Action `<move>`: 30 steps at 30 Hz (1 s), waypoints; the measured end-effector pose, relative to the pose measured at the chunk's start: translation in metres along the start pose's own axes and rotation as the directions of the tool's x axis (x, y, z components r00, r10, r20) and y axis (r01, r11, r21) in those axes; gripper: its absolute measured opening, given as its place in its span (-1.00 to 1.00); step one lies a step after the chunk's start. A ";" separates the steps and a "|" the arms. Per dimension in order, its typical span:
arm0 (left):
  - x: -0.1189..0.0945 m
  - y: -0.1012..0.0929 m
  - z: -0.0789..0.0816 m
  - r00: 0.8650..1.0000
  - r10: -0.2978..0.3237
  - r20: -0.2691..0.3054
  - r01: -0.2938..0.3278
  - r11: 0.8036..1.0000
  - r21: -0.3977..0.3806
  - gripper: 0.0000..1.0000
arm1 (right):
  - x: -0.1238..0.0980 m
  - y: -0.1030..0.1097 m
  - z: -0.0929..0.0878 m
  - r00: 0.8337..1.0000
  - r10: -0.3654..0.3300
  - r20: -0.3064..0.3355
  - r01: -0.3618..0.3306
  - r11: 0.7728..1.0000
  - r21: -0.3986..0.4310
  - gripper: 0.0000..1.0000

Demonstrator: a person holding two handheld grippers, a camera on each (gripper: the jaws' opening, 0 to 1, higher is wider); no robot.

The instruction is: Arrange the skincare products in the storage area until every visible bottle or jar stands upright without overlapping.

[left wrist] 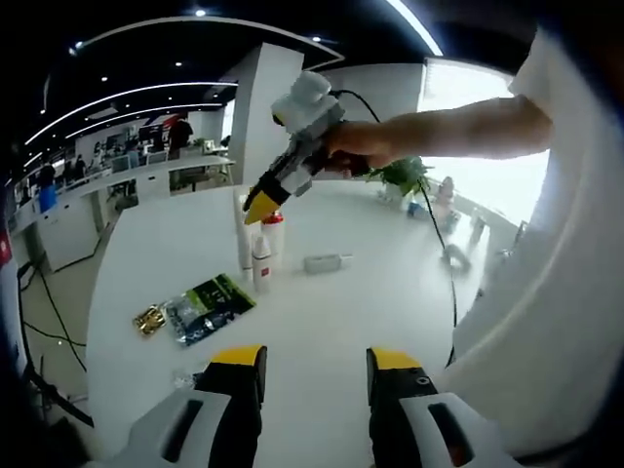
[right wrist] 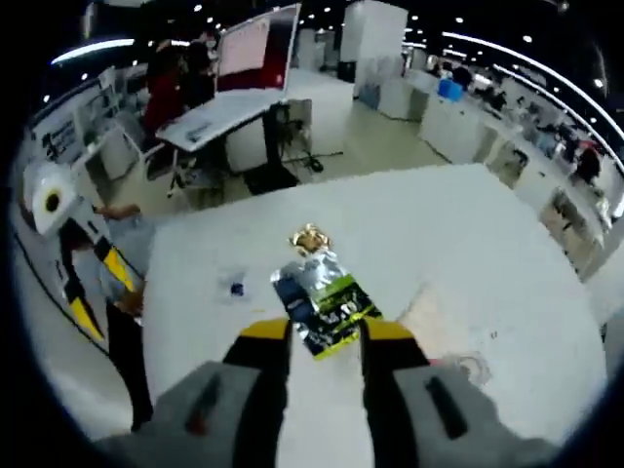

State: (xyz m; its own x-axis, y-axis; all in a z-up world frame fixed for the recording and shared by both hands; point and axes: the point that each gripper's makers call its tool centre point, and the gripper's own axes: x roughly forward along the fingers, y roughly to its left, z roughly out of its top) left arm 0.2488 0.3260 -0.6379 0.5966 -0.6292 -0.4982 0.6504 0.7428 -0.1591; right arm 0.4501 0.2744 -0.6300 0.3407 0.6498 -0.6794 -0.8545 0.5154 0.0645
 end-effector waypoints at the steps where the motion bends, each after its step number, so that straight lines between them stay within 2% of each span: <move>1: 0.000 0.000 0.000 1.000 -0.003 -0.001 0.003 1.000 -0.001 -0.14 | -0.004 -0.001 -0.004 0.999 -0.030 0.023 0.028 0.998 0.060 -0.42; 3: -0.001 0.001 -0.001 1.000 -0.004 -0.001 0.004 1.000 -0.003 -0.14 | -0.011 -0.008 -0.018 0.992 -0.122 0.043 0.114 0.982 0.152 -0.41; 5: -0.002 0.003 -0.003 1.000 -0.005 -0.001 0.005 1.000 -0.011 -0.15 | -0.011 -0.012 -0.029 0.985 -0.171 0.038 0.159 0.965 0.211 -0.36; 6: -0.002 0.004 -0.003 1.000 -0.007 -0.004 0.007 1.000 -0.012 -0.15 | -0.011 -0.016 -0.035 0.974 -0.223 0.043 0.203 0.940 0.275 -0.30; 7: -0.002 0.004 -0.003 1.000 -0.011 -0.004 0.011 1.000 -0.009 -0.15 | -0.011 -0.017 -0.038 0.972 -0.232 0.043 0.209 0.932 0.295 -0.24; 8: -0.003 0.004 -0.002 1.000 -0.014 -0.003 0.014 1.000 -0.005 -0.15 | -0.006 -0.018 -0.045 0.970 -0.242 0.036 0.211 0.903 0.375 -0.24; 10: -0.003 0.003 -0.001 1.000 -0.021 -0.001 0.021 1.000 -0.004 -0.15 | 0.001 -0.022 -0.053 0.962 -0.273 0.024 0.239 0.879 0.413 -0.26; 11: -0.003 0.003 0.000 1.000 -0.026 0.002 0.026 1.000 -0.003 -0.15 | 0.008 -0.021 -0.060 0.955 -0.295 -0.012 0.271 0.862 0.429 -0.26; 13: -0.003 0.003 -0.001 0.999 -0.033 -0.001 0.033 0.999 -0.001 -0.15 | 0.018 -0.026 -0.064 0.946 -0.323 -0.012 0.291 0.834 0.469 -0.23; 14: -0.003 0.002 -0.001 0.999 -0.038 -0.005 0.038 0.999 0.002 -0.15 | 0.022 -0.031 -0.071 0.934 -0.355 -0.037 0.326 0.807 0.493 -0.22; 16: -0.004 0.002 -0.003 0.999 -0.046 -0.009 0.046 0.999 0.003 -0.15 | 0.030 -0.029 -0.078 0.929 -0.364 -0.060 0.336 0.768 0.545 -0.24; 17: -0.004 0.001 -0.004 0.999 -0.049 -0.012 0.049 0.999 0.004 -0.15 | 0.032 -0.029 -0.082 0.919 -0.387 -0.075 0.359 0.746 0.560 -0.25; 19: -0.005 0.000 -0.007 0.998 -0.059 -0.025 0.059 0.998 0.009 -0.15 | 0.038 -0.030 -0.082 0.915 -0.398 -0.070 0.367 0.747 0.554 -0.25; 20: -0.006 0.000 -0.009 0.997 -0.063 -0.033 0.063 0.998 0.016 -0.15 | 0.041 -0.030 -0.082 0.907 -0.414 -0.074 0.385 0.749 0.540 -0.25; 22: -0.007 0.000 -0.012 0.997 -0.068 -0.042 0.069 0.998 0.017 -0.15 | 0.047 -0.027 -0.079 0.911 -0.407 -0.069 0.376 0.748 0.547 -0.25; 23: -0.007 0.001 -0.012 0.997 -0.068 -0.044 0.069 0.997 0.015 -0.15 | 0.048 -0.027 -0.078 0.907 -0.415 -0.068 0.383 0.748 0.542 -0.25; 24: -0.008 0.002 -0.013 0.997 -0.068 -0.046 0.068 0.998 0.014 -0.15 | 0.049 -0.034 -0.077 0.898 -0.435 -0.064 0.398 0.742 0.539 -0.25; 26: -0.009 0.005 -0.012 0.997 -0.068 -0.041 0.069 0.998 0.005 -0.15 | 0.049 -0.039 -0.076 0.888 -0.454 -0.070 0.411 0.715 0.566 -0.26; 28: -0.009 0.007 -0.011 0.997 -0.065 -0.039 0.065 0.998 0.002 -0.16 | 0.053 -0.041 -0.077 0.887 -0.455 -0.082 0.417 0.712 0.565 -0.26; 30: -0.009 0.010 -0.010 0.997 -0.061 -0.040 0.061 0.998 -0.001 -0.16 | 0.056 -0.039 -0.076 0.887 -0.454 -0.087 0.422 0.719 0.552 -0.28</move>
State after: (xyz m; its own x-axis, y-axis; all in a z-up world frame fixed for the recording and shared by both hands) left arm 0.2455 0.3414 -0.6437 0.5362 -0.6638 -0.5214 0.6853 0.7030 -0.1902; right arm 0.4729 0.2482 -0.7268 0.6558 0.2938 -0.6954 -0.2538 0.9534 0.1634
